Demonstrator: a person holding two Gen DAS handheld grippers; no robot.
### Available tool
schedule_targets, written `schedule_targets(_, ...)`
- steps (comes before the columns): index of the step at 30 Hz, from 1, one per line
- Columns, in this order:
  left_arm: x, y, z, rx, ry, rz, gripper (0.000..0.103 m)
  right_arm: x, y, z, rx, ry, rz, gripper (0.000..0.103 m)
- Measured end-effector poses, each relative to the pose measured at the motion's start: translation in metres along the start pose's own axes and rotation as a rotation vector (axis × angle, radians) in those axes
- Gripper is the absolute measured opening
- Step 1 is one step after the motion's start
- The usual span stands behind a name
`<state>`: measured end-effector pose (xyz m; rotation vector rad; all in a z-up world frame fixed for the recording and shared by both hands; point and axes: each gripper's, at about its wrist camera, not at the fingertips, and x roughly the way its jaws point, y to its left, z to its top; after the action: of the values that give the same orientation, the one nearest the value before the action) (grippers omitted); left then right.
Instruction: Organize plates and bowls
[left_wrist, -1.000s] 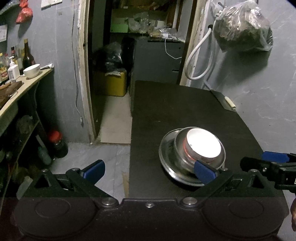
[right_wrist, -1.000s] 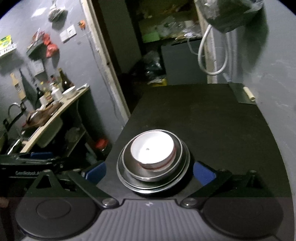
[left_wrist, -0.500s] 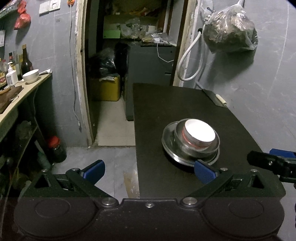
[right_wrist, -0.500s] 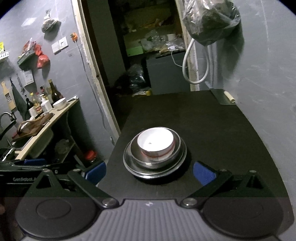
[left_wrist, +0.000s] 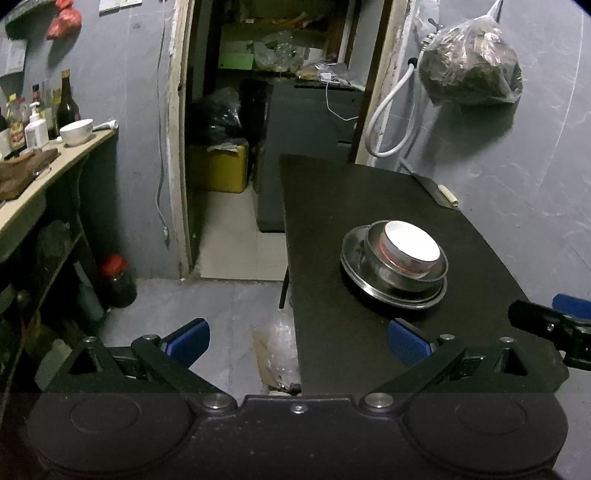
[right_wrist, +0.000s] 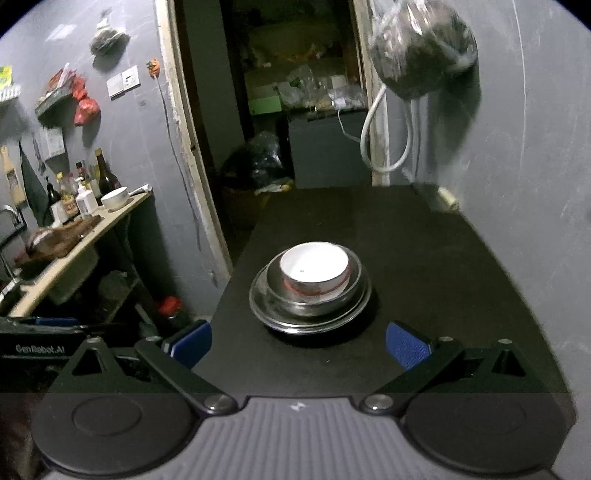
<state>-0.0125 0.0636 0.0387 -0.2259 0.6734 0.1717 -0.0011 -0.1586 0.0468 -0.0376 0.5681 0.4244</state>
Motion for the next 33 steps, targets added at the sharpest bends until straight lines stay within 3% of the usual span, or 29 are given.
schedule_targets(4,0.000,0.001,-0.011,-0.007,-0.009,-0.013,0.102,-0.006,0.005,-0.005,-0.053,0.007,-0.023,0.103)
schedule_targets(11,-0.002,-0.007,-0.026,0.012,-0.021,-0.015,0.102,-0.016,0.002,-0.023,-0.027,0.043,-0.043,0.103)
schedule_targets(18,-0.012,-0.016,-0.032,0.098,-0.071,0.069,0.102,-0.018,-0.002,-0.032,0.004,0.012,-0.031,0.103)
schedule_targets(33,-0.005,-0.021,-0.038,0.112,-0.020,0.024,0.102,-0.003,-0.017,-0.044,0.063,0.073,-0.062,0.103)
